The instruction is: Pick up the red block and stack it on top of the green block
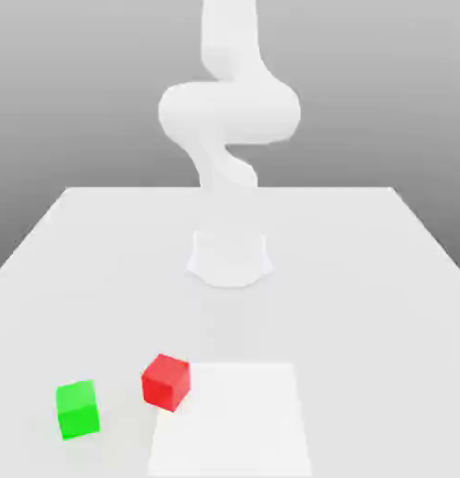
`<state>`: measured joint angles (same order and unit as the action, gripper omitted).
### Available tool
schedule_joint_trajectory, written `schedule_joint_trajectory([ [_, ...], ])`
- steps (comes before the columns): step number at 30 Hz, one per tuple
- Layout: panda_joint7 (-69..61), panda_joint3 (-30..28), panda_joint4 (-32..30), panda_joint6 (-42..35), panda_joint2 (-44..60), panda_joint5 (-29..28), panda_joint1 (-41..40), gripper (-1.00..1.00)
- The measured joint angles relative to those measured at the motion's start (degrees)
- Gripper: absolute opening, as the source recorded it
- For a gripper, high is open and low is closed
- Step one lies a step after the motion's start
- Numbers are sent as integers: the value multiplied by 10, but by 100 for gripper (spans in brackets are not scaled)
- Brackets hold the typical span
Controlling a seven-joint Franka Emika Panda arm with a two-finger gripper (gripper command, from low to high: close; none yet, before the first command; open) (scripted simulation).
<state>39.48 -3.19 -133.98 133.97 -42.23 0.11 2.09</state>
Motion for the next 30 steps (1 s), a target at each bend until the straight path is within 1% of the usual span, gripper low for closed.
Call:
schedule_joint_trajectory([
  [9, -235, -109, -80, 80, 133, 9, 69, 0],
  [17, -443, -187, -150, 150, 250, 21, 115, 0],
  [24, -621, -229, -212, 211, 351, 26, 131, 0],
  [28, -709, -241, -247, 247, 405, 9, 121, 0],
  [30, -740, -239, -253, 265, 429, 16, 110, 0],
])
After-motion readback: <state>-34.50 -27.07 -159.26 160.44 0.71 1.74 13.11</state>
